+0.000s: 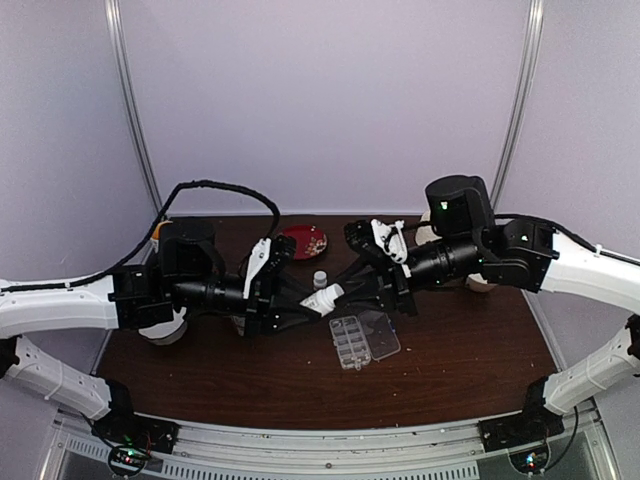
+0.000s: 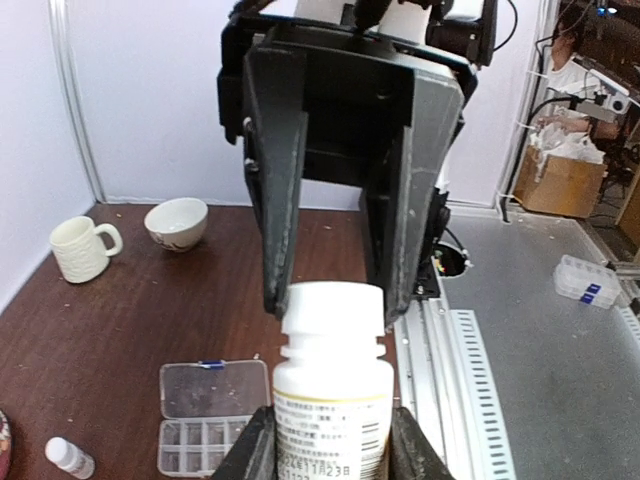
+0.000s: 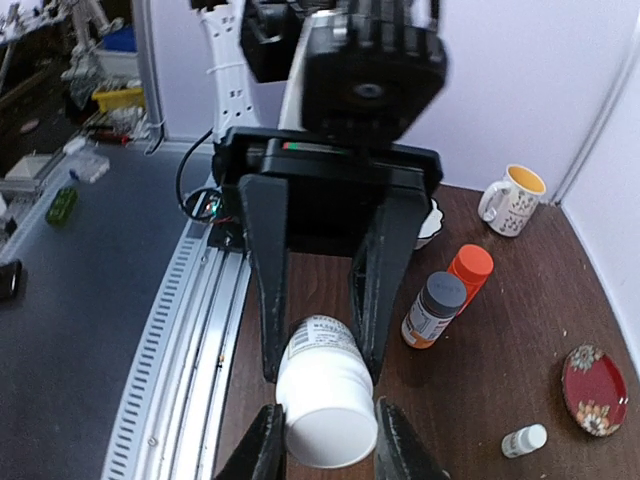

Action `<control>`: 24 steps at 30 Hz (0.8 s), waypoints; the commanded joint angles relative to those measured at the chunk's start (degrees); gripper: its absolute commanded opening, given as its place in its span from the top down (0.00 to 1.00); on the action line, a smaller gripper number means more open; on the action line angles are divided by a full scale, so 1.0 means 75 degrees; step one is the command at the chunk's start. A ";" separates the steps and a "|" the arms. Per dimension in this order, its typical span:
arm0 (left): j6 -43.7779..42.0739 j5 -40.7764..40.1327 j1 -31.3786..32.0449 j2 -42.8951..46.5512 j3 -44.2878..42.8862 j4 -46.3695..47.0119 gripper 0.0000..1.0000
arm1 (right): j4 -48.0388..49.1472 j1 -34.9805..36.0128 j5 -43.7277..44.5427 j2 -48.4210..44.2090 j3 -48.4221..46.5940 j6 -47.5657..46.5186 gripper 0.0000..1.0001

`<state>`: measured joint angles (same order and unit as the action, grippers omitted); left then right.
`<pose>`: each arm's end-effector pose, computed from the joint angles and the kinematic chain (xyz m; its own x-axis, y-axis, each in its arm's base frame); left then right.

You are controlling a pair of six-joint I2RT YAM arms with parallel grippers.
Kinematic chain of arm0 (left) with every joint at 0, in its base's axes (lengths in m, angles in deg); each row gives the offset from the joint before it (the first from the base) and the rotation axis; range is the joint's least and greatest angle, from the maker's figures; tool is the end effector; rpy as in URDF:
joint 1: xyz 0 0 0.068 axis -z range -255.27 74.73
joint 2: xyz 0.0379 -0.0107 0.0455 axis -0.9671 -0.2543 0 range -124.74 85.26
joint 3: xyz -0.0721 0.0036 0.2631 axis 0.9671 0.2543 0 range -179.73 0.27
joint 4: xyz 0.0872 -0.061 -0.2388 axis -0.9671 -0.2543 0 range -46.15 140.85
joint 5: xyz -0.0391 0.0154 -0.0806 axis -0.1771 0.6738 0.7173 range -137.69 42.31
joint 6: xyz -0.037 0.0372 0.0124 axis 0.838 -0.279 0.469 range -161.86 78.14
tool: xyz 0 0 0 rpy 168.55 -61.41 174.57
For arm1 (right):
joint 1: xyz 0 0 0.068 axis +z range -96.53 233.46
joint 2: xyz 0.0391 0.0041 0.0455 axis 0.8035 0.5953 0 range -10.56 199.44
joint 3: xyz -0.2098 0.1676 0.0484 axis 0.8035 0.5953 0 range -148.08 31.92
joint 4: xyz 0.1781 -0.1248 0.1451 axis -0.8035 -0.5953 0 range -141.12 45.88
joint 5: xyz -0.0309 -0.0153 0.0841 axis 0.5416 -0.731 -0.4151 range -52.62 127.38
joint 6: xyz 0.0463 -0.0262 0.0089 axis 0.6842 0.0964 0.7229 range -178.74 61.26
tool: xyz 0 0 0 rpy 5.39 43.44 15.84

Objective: Sort the pills into containers
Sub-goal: Screw the lid of the pill bottle onto the pill bottle.

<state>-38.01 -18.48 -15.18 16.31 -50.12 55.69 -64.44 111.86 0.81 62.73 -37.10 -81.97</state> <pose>0.1238 -0.2501 0.3139 -0.1846 0.2034 -0.9615 0.9828 0.0382 -0.1806 0.1319 0.2547 0.3652 0.1813 -0.3098 -0.9334 -0.9755 -0.1771 -0.1306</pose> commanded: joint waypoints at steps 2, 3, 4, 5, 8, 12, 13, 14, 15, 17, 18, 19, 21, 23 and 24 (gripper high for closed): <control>-0.1197 -0.0898 0.0011 0.0236 -0.0664 0.1135 1.00 | -0.0674 0.0113 0.1074 0.0598 -0.0736 0.2787 0.98; -0.1325 -0.0958 0.0007 0.0212 -0.0683 0.1096 1.00 | -0.1042 0.0113 0.1063 0.0759 -0.1004 0.2927 0.98; -0.1411 -0.1041 0.0011 0.0188 -0.0687 0.1067 1.00 | -0.1520 0.0113 0.1068 0.0939 -0.1269 0.3046 0.98; -0.1519 -0.1127 0.0014 0.0173 -0.0706 0.1042 1.00 | -0.1880 0.0113 0.1049 0.1098 -0.1522 0.3286 0.98; -0.1827 -0.1591 0.0011 0.0124 -0.0710 0.0930 1.00 | -0.2640 0.0113 0.1109 0.1464 -0.2133 0.3970 0.96; -0.2367 -0.2141 0.0012 0.0110 -0.0616 0.0963 1.00 | -0.2476 0.0101 0.1301 0.1548 -0.2042 0.6061 0.95; -0.2527 -0.2220 0.0011 0.0087 -0.0592 0.0990 1.00 | -0.2328 0.0101 0.1241 0.1556 -0.1884 0.6660 0.94; -0.2739 -0.2304 0.0022 0.0048 -0.0583 0.0994 1.00 | -0.2204 0.0101 0.1168 0.1573 -0.1744 0.7227 0.95; -0.2878 -0.2341 0.0026 0.0011 -0.0582 0.0995 1.00 | -0.2049 0.0101 0.1043 0.1606 -0.1631 0.7751 0.94; -0.3179 -0.2413 0.0029 -0.0071 -0.0543 0.1017 1.00 | -0.1712 0.0069 0.0601 0.1678 -0.1386 0.8671 0.93; -0.3317 -0.2467 0.0043 -0.0127 -0.0526 0.1026 1.00 | -0.1469 0.0052 0.0398 0.1687 -0.1224 0.9165 0.92; -0.3452 -0.2577 0.0056 -0.0182 -0.0508 0.1022 1.00 | -0.1133 0.0019 0.0185 0.1657 -0.0992 0.9609 0.91; -0.3818 -0.2870 0.0154 -0.0317 -0.0494 0.0951 1.00 | -0.0158 0.0002 0.0002 0.1452 -0.0425 1.0452 0.88; -0.4186 -0.3144 0.0263 -0.0464 -0.0488 0.0843 1.00 | 0.0524 -0.0077 0.0006 0.1268 -0.0030 1.1067 0.84; -0.4315 -0.3262 0.0311 -0.0535 -0.0490 0.0799 1.00 | 0.0732 -0.0131 0.0049 0.1192 0.0054 1.1163 0.81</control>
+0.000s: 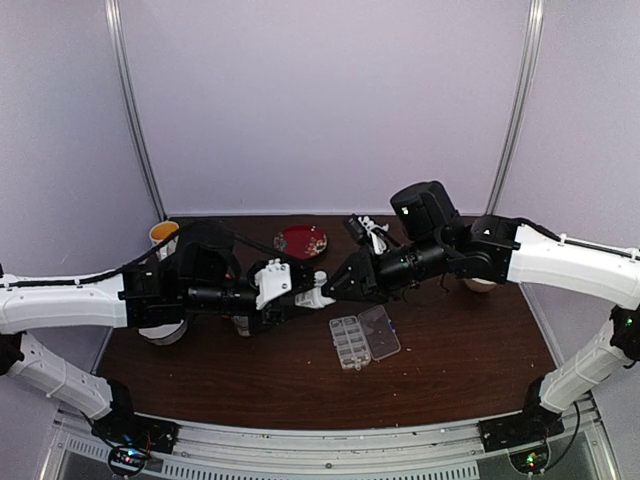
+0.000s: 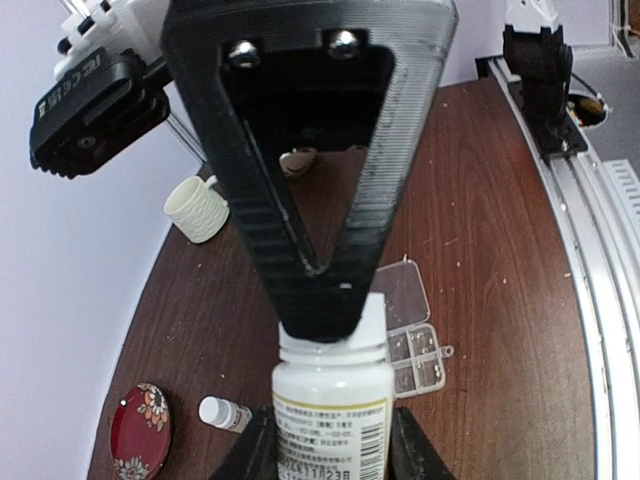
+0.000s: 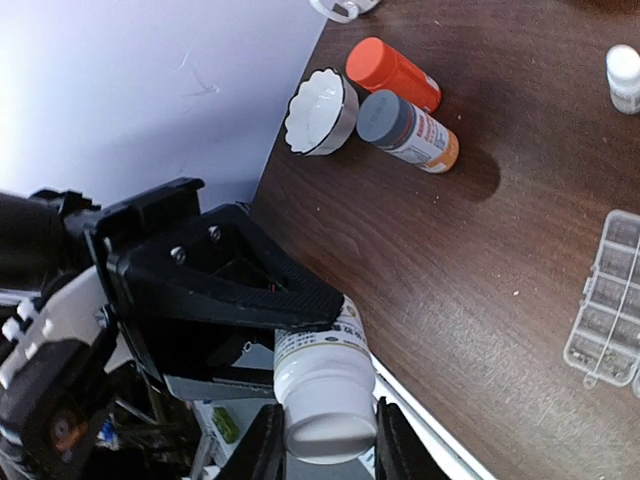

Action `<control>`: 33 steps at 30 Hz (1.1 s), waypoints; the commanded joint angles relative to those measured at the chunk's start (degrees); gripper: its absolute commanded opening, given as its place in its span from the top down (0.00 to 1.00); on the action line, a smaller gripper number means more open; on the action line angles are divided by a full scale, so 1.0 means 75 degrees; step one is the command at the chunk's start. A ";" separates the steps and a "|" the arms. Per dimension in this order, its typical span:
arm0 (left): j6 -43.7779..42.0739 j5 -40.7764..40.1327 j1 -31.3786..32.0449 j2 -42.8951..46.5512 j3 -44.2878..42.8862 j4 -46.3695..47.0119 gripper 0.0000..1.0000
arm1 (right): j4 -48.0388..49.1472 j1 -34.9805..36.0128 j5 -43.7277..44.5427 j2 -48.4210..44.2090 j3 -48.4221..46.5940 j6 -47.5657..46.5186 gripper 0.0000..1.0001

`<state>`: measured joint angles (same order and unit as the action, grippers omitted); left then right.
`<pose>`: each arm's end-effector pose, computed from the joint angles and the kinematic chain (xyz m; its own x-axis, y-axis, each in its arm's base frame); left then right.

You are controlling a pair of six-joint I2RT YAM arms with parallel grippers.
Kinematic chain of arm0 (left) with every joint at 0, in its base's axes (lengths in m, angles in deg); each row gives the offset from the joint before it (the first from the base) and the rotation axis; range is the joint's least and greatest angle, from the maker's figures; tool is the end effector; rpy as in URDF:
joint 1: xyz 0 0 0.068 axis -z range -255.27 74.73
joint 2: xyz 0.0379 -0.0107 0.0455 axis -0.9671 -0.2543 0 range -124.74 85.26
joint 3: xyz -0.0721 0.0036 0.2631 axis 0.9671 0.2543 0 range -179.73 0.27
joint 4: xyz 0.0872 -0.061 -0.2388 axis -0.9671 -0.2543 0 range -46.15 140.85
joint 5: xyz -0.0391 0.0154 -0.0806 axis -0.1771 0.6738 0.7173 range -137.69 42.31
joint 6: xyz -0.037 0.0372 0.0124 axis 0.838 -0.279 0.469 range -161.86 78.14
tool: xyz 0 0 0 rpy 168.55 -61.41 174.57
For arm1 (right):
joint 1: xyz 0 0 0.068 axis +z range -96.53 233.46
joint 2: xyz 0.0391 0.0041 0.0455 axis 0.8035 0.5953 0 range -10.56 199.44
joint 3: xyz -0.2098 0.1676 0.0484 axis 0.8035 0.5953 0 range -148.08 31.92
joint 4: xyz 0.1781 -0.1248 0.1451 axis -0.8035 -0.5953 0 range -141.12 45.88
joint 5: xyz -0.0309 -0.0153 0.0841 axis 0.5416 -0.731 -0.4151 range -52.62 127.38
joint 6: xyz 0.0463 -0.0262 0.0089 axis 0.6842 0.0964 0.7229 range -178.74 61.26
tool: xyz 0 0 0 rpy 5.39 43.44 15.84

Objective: Sort the pills into containers
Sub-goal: Screw the lid of the pill bottle onto the pill bottle.

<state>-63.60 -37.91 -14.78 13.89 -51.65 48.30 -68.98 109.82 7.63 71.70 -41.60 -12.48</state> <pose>0.1365 -0.2533 0.2978 0.1751 0.4318 -0.8848 0.9370 0.2030 0.2844 0.1643 0.2786 0.3391 -0.8997 -0.2196 -0.3773 -0.4364 0.4275 0.7917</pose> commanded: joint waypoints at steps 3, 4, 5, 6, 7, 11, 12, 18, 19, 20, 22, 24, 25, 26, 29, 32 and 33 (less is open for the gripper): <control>-0.0918 -0.0716 0.0273 -0.0235 -0.0084 0.1925 1.00 | 0.0921 0.0030 -0.0421 -0.0261 0.0451 0.1337 0.66; -0.0866 -0.0784 0.0266 -0.0200 0.0040 0.2058 1.00 | 0.0726 -0.0003 -0.0265 -0.0373 0.0388 0.1057 0.56; -0.0818 -0.0844 0.0264 -0.0172 0.0163 0.2136 1.00 | 0.0549 -0.0063 -0.0136 -0.0525 0.0391 0.0785 0.48; -0.0754 -0.0899 0.0256 -0.0164 0.0252 0.2186 1.00 | 0.0475 -0.0152 -0.0045 -0.0696 0.0490 0.0568 0.41; -0.0703 -0.0927 0.0235 -0.0169 0.0318 0.2205 1.00 | 0.0430 -0.0250 0.0050 -0.0886 0.0602 0.0280 0.34; -0.0478 -0.0699 0.0207 -0.0291 0.0348 0.2209 1.00 | 0.0162 -0.0774 0.0592 -0.1700 0.1206 -0.0819 0.15; -0.0417 -0.0653 0.0205 -0.0318 0.0313 0.2168 1.00 | 0.0218 -0.0900 0.0579 -0.1879 0.1337 -0.1056 0.11; 0.0088 -0.0196 0.0207 -0.0272 0.0213 0.2117 1.00 | 0.0347 -0.1053 0.0971 -0.2728 0.1729 -0.4258 0.00; 0.0205 -0.0087 0.0208 -0.0259 0.0187 0.2101 1.00 | 0.0253 -0.1057 0.1011 -0.2764 0.1699 -0.4850 0.00; 0.0314 0.0039 0.0202 -0.0253 0.0151 0.2035 1.00 | 0.0296 -0.1057 0.0874 -0.2800 0.1723 -0.5288 0.00; 0.0570 0.0249 0.0205 -0.0254 0.0068 0.1885 1.00 | 0.0467 -0.1069 0.0153 -0.2820 0.1807 -0.6332 0.00; 0.0816 0.0426 0.0205 -0.0220 0.0021 0.1753 1.00 | 0.0399 -0.1069 -0.0521 -0.2714 0.1674 -0.7227 0.00; 0.0912 0.0478 0.0208 -0.0200 0.0035 0.1726 1.00 | 0.0262 -0.1057 -0.0926 -0.2656 0.1627 -0.7786 0.00; 0.1027 0.0514 0.0201 -0.0181 0.0066 0.1737 1.00 | 0.0136 -0.1057 -0.1346 -0.2613 0.1604 -0.8402 0.00; 0.1205 0.0641 0.0202 -0.0141 0.0178 0.1816 1.00 | -0.0235 -0.0829 -0.1417 -0.2537 0.1562 -1.0303 0.00; 0.1338 0.0856 0.0204 -0.0160 0.0213 0.1813 1.00 | -0.0282 -0.0460 -0.0876 -0.2519 0.1503 -1.1527 0.00; 0.1375 0.0961 0.0202 -0.0177 0.0190 0.1781 1.00 | -0.0250 -0.0398 -0.0763 -0.2500 0.1464 -1.1717 0.00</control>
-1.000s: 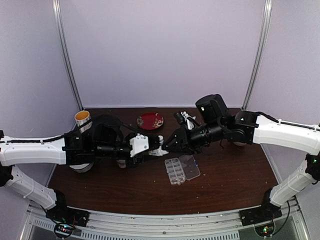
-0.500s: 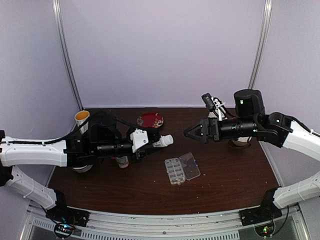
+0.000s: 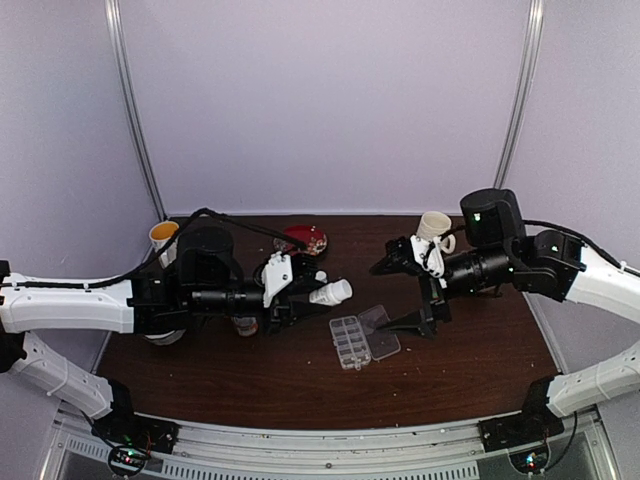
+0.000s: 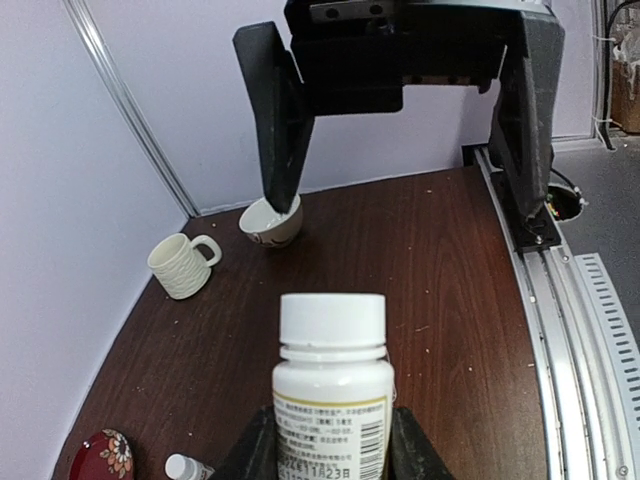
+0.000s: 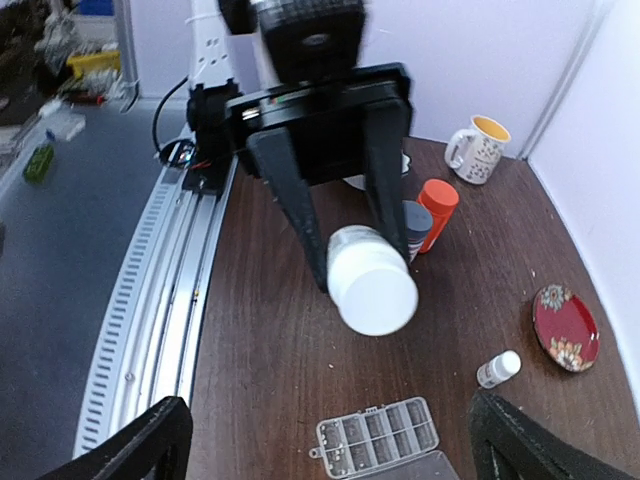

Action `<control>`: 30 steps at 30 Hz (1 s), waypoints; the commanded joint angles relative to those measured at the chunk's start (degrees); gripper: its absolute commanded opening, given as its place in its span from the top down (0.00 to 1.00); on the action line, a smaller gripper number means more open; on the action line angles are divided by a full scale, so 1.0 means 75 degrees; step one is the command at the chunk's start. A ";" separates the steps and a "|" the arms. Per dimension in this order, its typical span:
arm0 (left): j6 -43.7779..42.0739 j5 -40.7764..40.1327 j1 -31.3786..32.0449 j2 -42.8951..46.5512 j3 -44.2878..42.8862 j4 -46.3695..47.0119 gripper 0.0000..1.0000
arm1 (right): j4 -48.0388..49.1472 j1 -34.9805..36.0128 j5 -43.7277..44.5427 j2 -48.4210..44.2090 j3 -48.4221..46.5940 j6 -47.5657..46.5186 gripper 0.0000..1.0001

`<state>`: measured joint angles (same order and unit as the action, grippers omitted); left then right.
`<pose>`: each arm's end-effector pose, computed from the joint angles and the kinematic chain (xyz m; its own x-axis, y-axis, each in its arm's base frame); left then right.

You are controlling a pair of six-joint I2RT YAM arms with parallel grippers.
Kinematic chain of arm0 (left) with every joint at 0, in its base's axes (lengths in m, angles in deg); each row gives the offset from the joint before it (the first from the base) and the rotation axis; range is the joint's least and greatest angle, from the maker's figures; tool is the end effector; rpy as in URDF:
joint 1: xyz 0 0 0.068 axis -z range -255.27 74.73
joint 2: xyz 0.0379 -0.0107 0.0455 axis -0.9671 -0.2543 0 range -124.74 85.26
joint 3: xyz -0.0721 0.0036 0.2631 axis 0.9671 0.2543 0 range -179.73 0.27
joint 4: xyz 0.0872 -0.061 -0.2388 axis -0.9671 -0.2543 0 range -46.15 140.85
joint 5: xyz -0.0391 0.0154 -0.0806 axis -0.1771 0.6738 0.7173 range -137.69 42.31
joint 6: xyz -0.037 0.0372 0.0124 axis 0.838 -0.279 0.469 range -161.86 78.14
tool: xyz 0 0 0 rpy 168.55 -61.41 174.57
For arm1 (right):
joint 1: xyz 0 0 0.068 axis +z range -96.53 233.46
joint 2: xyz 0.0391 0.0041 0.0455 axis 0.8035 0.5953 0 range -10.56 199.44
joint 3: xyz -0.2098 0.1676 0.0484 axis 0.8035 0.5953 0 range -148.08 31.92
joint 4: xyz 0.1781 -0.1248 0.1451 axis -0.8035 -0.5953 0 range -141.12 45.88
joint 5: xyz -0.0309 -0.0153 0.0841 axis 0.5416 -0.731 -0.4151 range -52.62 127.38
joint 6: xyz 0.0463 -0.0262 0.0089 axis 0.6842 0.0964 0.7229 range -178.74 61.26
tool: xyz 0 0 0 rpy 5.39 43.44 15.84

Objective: Sort the pills into containers
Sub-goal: Screw the lid of the pill bottle onto the pill bottle.

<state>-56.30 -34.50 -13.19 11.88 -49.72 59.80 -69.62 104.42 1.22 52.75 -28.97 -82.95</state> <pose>0.1325 -0.2674 0.2972 0.1273 0.2783 -0.9520 0.9624 0.1976 0.1865 0.1346 0.1991 0.3508 0.1227 -0.3743 -0.9192 -0.9924 -0.0547 -0.1102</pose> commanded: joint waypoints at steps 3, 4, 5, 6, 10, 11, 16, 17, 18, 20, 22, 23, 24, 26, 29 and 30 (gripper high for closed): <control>0.0498 0.0773 -0.0008 0.0027 -0.0134 0.0191 1.00 | -0.0489 0.0370 -0.0057 0.0180 -0.0561 -0.2736 0.00; 0.0547 0.0802 -0.0005 0.0003 -0.0141 0.0232 1.00 | -0.0621 0.0385 -0.0085 0.0262 -0.0726 -0.2819 0.00; 0.0588 0.0852 -0.0008 -0.0026 -0.0142 0.0302 1.00 | -0.0781 0.0399 -0.0087 0.0371 -0.0886 -0.2840 0.04; 0.0592 0.0927 -0.0012 -0.0070 -0.0148 0.0351 1.00 | -0.0968 0.0409 -0.0082 0.0488 -0.1060 -0.2942 0.08; 0.0612 0.1047 -0.0008 -0.0221 -0.0249 0.0377 1.00 | -0.1273 0.0518 0.0355 0.0944 -0.1470 -0.2961 0.30; 0.0612 0.1051 -0.0011 -0.0243 -0.0284 0.0387 1.00 | -0.1251 0.0563 0.0500 0.1011 -0.1511 -0.2937 0.35; 0.0548 0.1076 -0.0010 -0.0300 -0.0381 0.0332 1.00 | -0.1062 0.0783 0.0857 0.1106 -0.1454 -0.3140 0.43; 0.0532 0.1077 -0.0011 -0.0302 -0.0396 0.0320 1.00 | -0.1006 0.0787 0.0885 0.1119 -0.1446 -0.3157 0.43; 0.0512 0.1090 -0.0008 -0.0297 -0.0410 0.0297 1.00 | -0.0988 0.0793 0.0914 0.1137 -0.1439 -0.3176 0.44; 0.0507 0.1110 -0.0005 -0.0290 -0.0423 0.0274 1.00 | -0.1039 0.0799 0.0919 0.1193 -0.1487 -0.3258 0.45; 0.0490 0.1114 -0.0005 -0.0290 -0.0434 0.0250 1.00 | -0.1093 0.0799 0.0942 0.1282 -0.1550 -0.3316 0.47; 0.0490 0.1123 -0.0005 -0.0286 -0.0435 0.0237 1.00 | -0.1162 0.0808 0.0927 0.1327 -0.1602 -0.3350 0.47; 0.0492 0.1122 -0.0006 -0.0290 -0.0435 0.0245 1.00 | -0.1196 0.0811 0.0930 0.1383 -0.1653 -0.3368 0.48; 0.0491 0.1107 -0.0011 -0.0282 -0.0446 0.0233 1.00 | -0.1213 0.0831 0.0954 0.1453 -0.1726 -0.3364 0.50; 0.0473 0.1078 -0.0007 -0.0276 -0.0447 0.0216 1.00 | -0.1193 0.0846 0.0982 0.1562 -0.1837 -0.3276 0.59; 0.0485 0.1069 -0.0008 -0.0265 -0.0437 0.0215 1.00 | -0.1184 0.0856 0.0980 0.1582 -0.1853 -0.3256 0.59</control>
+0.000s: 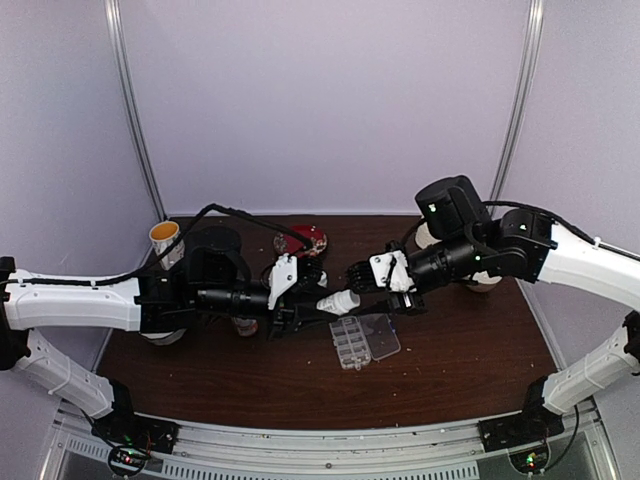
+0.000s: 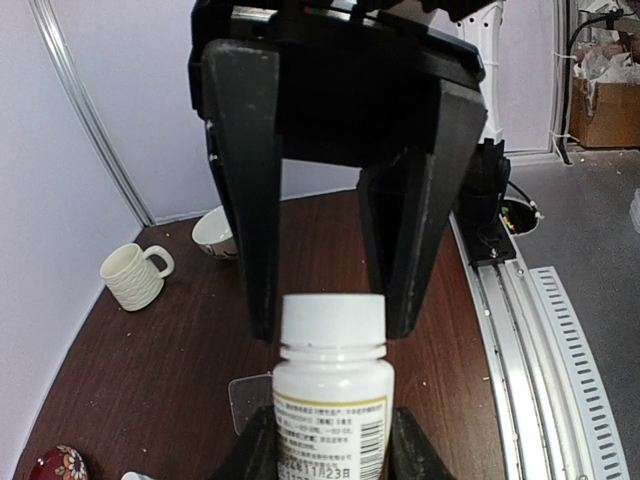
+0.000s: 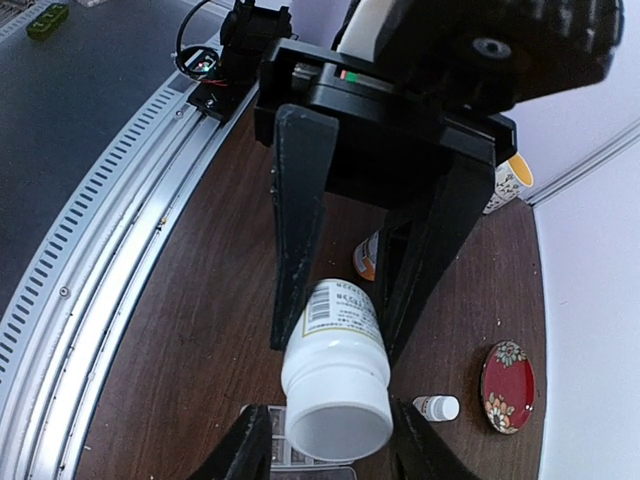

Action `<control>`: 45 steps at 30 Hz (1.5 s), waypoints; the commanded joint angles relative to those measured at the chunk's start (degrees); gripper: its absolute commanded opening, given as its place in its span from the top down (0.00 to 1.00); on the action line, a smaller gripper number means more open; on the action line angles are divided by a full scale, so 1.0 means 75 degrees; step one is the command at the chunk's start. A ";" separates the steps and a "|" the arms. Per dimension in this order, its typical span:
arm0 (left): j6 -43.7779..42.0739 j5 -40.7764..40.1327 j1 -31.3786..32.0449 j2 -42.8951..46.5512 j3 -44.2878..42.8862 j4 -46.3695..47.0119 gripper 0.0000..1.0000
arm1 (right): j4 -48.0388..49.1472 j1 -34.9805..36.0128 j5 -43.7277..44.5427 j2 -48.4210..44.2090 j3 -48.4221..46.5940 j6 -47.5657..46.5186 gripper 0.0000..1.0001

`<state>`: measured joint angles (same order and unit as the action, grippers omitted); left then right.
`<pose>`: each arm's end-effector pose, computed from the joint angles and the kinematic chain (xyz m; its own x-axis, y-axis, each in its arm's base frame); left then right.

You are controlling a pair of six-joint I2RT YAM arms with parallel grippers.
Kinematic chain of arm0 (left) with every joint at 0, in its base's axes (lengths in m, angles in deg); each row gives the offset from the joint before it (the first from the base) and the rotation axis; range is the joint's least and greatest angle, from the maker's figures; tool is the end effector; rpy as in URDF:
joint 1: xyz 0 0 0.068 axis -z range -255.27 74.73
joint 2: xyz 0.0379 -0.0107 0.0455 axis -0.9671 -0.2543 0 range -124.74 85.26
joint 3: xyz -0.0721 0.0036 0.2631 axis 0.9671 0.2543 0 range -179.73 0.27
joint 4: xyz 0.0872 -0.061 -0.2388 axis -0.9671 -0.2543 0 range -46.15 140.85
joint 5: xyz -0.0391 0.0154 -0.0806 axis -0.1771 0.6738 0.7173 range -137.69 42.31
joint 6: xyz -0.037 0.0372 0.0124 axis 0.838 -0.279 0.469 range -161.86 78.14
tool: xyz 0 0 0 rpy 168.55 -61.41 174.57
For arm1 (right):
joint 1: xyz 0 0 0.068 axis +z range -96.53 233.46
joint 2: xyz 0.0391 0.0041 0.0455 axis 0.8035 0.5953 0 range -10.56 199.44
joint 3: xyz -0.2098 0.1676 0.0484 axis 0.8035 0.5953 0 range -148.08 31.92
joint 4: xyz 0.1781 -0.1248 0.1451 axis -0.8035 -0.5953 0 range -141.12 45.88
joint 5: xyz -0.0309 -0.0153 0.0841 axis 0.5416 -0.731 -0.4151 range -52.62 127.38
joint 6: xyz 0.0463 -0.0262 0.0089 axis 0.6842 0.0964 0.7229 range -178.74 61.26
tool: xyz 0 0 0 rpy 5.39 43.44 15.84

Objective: Sort the pills into containers
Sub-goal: Screw the lid of the pill bottle onto the pill bottle.

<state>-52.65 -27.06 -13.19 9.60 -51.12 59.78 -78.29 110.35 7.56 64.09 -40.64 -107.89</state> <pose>0.1322 -0.2763 0.2949 0.0630 0.2554 -0.9648 0.9918 0.0919 0.0891 0.1391 0.2455 0.3571 0.5039 -0.4286 -0.7499 -0.8631 -0.2845 -0.4174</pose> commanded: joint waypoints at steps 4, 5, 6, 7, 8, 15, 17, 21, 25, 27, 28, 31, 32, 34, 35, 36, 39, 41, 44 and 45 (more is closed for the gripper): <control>-0.0015 0.0044 -0.0006 0.0075 -0.0225 0.0200 1.00 | 0.0044 0.0091 0.0064 0.0101 -0.0296 0.0140 0.59; -0.0008 0.0044 -0.0009 0.0075 -0.0215 0.0190 1.00 | 0.0052 0.0091 0.0047 0.0091 -0.0288 0.0141 0.55; -0.0007 0.0039 -0.0007 0.0079 -0.0208 0.0191 1.00 | 0.0068 0.0091 0.0040 0.0065 -0.0262 0.0130 0.50; -0.0014 0.0035 -0.0005 0.0090 -0.0196 0.0201 1.00 | 0.0103 0.0091 0.0039 0.0039 -0.0219 0.0109 0.49; -0.0009 0.0037 -0.0009 0.0091 -0.0191 0.0195 1.00 | 0.0138 0.0091 0.0055 -0.0003 -0.0192 0.0113 0.49; -0.0011 0.0062 -0.0014 0.0054 -0.0212 0.0227 1.00 | 0.0253 0.0103 0.0092 -0.0157 -0.0076 0.0131 0.55; -0.0008 0.0062 -0.0011 0.0036 -0.0225 0.0242 1.00 | 0.0254 0.0103 0.0083 -0.0128 -0.0087 0.0142 0.56; -0.0015 0.0044 -0.0011 0.0029 -0.0237 0.0249 1.00 | 0.0271 0.0112 0.0057 -0.0132 -0.0098 0.0155 0.61; -0.0019 0.0023 -0.0005 0.0014 -0.0237 0.0217 1.00 | 0.0279 0.0104 0.0062 -0.0198 -0.0079 0.0152 0.55; -0.0021 0.0043 -0.0015 0.0018 -0.0254 0.0211 1.00 | 0.0290 0.0104 0.0051 -0.0278 -0.0022 0.0101 0.55; -0.0010 0.0060 -0.0009 0.0012 -0.0254 0.0211 1.00 | 0.0313 0.0103 0.0060 -0.0310 0.0002 0.0102 0.55; -0.0015 0.0063 -0.0016 0.0030 -0.0250 0.0206 1.00 | 0.0313 0.0109 0.0086 -0.0366 0.0041 0.0084 0.59; -0.0009 0.0054 -0.0012 0.0033 -0.0259 0.0210 1.00 | 0.0302 0.0113 0.0079 -0.0367 0.0041 0.0078 0.62; -0.0015 0.0079 -0.0010 0.0030 -0.0260 0.0233 1.00 | 0.0301 0.0109 0.0072 -0.0340 0.0041 0.0081 0.63; -0.0015 0.0085 -0.0008 0.0036 -0.0260 0.0237 1.00 | 0.0294 0.0104 0.0068 -0.0317 0.0031 0.0078 0.62; -0.0002 0.0085 -0.0005 0.0044 -0.0260 0.0239 1.00 | 0.0290 0.0103 0.0051 -0.0301 0.0025 0.0077 0.60; 0.0004 0.0079 -0.0008 0.0044 -0.0260 0.0232 1.00 | 0.0291 0.0103 0.0039 -0.0257 0.0014 0.0067 0.53; -0.0002 0.0082 -0.0012 0.0050 -0.0260 0.0222 1.00 | 0.0291 0.0104 0.0033 -0.0240 0.0002 0.0065 0.53; 0.0000 0.0071 -0.0012 0.0053 -0.0260 0.0236 1.00 | 0.0245 0.0103 0.0016 -0.0198 -0.0021 0.0052 0.56; 0.0005 0.0079 -0.0005 0.0056 -0.0260 0.0232 1.00 | 0.0241 0.0103 0.0010 -0.0187 -0.0047 0.0049 0.57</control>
<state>-52.65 -27.09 -13.19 9.60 -51.17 59.78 -76.87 110.87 7.69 62.45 -40.97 -107.52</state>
